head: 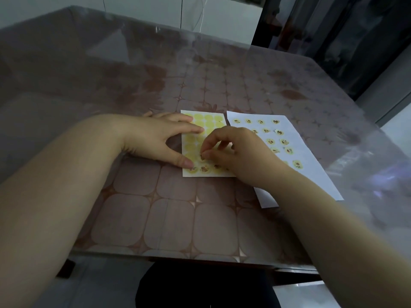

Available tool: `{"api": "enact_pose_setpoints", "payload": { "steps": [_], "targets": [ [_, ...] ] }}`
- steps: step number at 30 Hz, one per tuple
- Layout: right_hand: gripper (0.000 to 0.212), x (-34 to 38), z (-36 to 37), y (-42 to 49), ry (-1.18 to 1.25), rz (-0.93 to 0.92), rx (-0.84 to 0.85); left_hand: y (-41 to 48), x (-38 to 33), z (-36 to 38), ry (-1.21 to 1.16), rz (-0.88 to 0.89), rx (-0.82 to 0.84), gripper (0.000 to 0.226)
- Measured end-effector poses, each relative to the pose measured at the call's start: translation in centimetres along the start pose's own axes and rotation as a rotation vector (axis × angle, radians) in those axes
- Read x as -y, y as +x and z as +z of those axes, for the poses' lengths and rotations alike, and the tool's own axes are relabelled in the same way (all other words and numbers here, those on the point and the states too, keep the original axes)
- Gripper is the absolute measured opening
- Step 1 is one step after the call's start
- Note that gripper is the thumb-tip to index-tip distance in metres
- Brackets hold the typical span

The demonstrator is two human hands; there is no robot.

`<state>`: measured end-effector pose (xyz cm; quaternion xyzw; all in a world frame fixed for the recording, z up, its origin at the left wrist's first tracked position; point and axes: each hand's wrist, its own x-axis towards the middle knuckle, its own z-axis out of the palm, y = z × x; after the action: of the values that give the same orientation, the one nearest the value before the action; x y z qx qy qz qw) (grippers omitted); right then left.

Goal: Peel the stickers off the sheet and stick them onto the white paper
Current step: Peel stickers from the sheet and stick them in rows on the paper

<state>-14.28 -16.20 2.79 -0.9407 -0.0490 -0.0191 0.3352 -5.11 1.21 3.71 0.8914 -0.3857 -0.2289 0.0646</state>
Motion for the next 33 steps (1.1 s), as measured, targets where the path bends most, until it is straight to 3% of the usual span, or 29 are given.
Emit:
{"api": "enact_pose_setpoints", "payload": {
  "steps": [3,7,13,22,27,33],
  "targets": [
    [0.008,0.3,-1.0,-0.5,0.097,0.005,-0.054,-0.1,-0.1,0.0,-0.017,0.000,0.005,0.089],
    [0.008,-1.0,-5.2,-2.5,0.008,0.145,-0.193,-0.1,0.0,0.0,-0.031,0.003,0.020,0.086],
    [0.008,-3.9,-7.3,-6.3,-0.009,0.443,-0.010,0.0,0.1,0.0,-0.027,0.001,0.017,0.093],
    [0.012,-4.7,-6.0,-5.9,0.006,0.479,-0.060,-0.2,0.1,0.0,-0.032,0.017,0.026,0.097],
    [0.045,-5.3,-6.9,-5.2,-0.065,0.566,-0.012,-0.3,0.1,0.0,-0.035,0.016,0.026,0.098],
    [0.037,-5.3,-6.9,-4.9,-0.111,0.471,-0.015,-0.3,-0.3,-0.1,-0.037,-0.003,0.026,0.093]
  ]
}}
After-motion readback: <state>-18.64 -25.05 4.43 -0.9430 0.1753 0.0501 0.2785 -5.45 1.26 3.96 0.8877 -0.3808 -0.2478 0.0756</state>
